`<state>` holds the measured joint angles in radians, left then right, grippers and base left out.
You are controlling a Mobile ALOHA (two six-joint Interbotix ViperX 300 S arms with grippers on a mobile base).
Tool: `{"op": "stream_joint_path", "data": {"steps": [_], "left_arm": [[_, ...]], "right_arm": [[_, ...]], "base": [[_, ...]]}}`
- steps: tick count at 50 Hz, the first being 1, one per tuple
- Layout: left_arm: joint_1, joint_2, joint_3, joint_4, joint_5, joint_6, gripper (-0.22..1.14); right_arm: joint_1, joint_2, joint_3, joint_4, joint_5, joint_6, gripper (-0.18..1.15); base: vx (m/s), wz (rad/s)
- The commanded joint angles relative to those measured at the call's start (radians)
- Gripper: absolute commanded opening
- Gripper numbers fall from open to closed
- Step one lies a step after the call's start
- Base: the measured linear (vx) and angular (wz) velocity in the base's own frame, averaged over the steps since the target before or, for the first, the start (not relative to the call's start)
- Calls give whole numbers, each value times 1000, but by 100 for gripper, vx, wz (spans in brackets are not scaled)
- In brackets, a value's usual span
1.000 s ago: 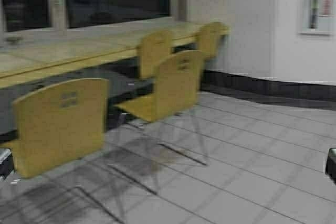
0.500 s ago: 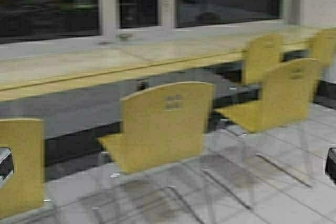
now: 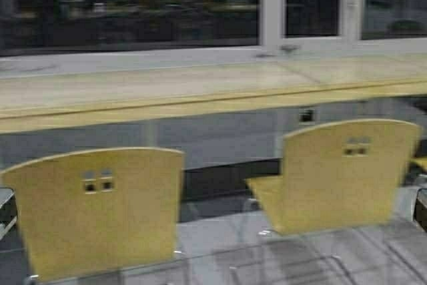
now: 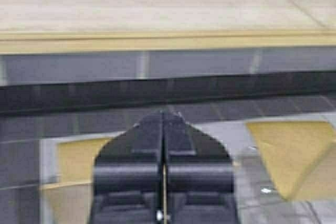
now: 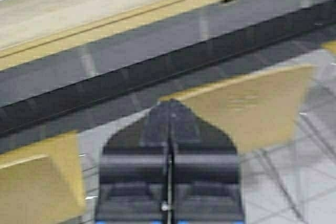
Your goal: Push the chairs under the table
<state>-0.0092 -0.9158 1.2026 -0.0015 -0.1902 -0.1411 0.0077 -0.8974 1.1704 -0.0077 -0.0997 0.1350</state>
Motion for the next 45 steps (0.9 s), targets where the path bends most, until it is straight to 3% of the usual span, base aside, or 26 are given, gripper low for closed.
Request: {"op": "stream_joint_path", "data": {"steps": [1,32,45], "left_arm": [[0,5,-12,-2,-5,-3,2],[0,8,-18,-31,-5,-3,2],[0,40,-12,-41,5,-14,2]], "right_arm": [[2,8,-29,3,-2,0,5],[81,129,-83,23,6,-2,5],[104,163,-91,25,138,0,5]], "base": [[13,46],[15,25],[20,10]]}}
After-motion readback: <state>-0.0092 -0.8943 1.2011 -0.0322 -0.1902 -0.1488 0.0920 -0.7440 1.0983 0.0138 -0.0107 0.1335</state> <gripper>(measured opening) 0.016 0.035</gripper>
